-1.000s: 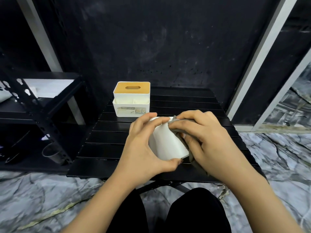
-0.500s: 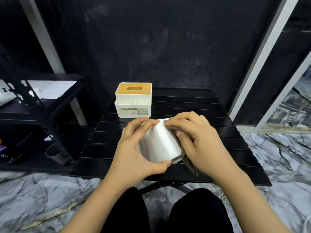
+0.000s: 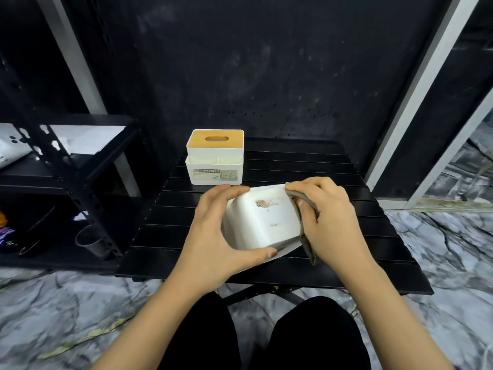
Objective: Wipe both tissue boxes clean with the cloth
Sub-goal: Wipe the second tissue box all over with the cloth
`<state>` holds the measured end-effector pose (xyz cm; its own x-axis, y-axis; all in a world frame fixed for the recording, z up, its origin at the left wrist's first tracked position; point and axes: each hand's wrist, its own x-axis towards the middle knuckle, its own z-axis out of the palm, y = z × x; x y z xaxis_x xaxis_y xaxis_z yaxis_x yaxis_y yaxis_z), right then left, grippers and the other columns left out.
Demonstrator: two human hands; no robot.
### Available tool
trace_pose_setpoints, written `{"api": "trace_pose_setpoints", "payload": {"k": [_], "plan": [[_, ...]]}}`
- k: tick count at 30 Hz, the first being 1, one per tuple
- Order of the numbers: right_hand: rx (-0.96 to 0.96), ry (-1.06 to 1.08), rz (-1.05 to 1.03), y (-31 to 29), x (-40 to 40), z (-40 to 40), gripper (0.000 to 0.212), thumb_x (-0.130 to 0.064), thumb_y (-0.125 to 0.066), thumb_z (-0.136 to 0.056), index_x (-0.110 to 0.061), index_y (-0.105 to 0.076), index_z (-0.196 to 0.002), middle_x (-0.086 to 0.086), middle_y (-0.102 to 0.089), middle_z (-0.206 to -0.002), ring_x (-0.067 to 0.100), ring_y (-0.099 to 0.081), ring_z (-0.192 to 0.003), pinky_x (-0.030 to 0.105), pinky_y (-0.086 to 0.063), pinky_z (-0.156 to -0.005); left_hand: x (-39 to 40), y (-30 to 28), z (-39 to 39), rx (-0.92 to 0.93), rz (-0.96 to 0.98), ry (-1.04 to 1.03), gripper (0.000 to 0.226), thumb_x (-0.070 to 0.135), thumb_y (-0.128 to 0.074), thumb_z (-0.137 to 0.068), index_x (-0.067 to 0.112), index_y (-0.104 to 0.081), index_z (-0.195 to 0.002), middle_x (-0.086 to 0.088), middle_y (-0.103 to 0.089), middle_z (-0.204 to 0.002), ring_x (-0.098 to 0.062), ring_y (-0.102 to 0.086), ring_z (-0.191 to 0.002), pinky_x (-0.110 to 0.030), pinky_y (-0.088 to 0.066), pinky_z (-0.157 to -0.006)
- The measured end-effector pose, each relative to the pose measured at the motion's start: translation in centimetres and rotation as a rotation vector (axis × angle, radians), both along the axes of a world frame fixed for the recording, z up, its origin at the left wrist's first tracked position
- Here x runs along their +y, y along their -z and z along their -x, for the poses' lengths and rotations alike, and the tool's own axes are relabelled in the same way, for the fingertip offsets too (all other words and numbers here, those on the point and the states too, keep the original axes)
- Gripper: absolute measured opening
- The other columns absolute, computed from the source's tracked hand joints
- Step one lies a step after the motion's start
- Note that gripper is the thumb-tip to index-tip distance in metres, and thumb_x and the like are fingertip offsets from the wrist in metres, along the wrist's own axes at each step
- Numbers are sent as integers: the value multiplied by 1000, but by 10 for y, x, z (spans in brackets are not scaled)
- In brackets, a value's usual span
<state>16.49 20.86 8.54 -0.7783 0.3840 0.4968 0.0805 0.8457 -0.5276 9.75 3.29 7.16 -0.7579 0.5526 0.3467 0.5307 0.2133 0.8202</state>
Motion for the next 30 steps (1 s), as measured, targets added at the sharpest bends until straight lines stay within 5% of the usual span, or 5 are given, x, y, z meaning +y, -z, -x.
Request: {"api": "trace_pose_setpoints", "payload": {"k": [9,15,18,24,30], "plan": [[42,-167,-159,-2,-51,-6,40,-21,-32,-80,-22,-65,-104,-4,-59,-103,21,-46,-83,31,-44,-73,3,17,1,-18,-169,9,79,37,-85,-40,49,-53,-111,9,-48,-128,-12,-47,-125,-31,-38,-104],[43,-27,-155,2,-19,1,30,-10,-49,-79,-18,-68,-100,-1,-61,-100,24,-46,-79,46,-50,-61,0,25,8,-51,-197,33,80,35,-85,-39,52,-54,-111,6,-48,-128,-14,-44,-128,-35,-35,-108],[49,10,-111,3,-3,-1,27,-6,-52,-85,-20,-67,-103,-1,-59,-104,21,-42,-82,47,-50,-66,0,25,9,-48,-189,35,80,37,-85,-39,54,-54,-111,8,-47,-130,-15,-43,-130,-35,-34,-109],[20,50,-63,3,10,-7,30,-5,-51,-89,-21,-66,-109,-4,-56,-110,16,-38,-90,34,-43,-79,3,23,11,-31,-172,50,81,38,-85,-40,57,-53,-111,8,-45,-132,-14,-42,-130,-35,-33,-109],[8,120,23,6,25,-10,29,-6,-49,-90,-22,-66,-108,-4,-55,-109,15,-39,-92,11,-30,-72,-1,26,13,-60,-192,47,81,36,-86,-38,58,-55,-109,9,-46,-131,-9,-43,-129,-34,-32,-109]]}}
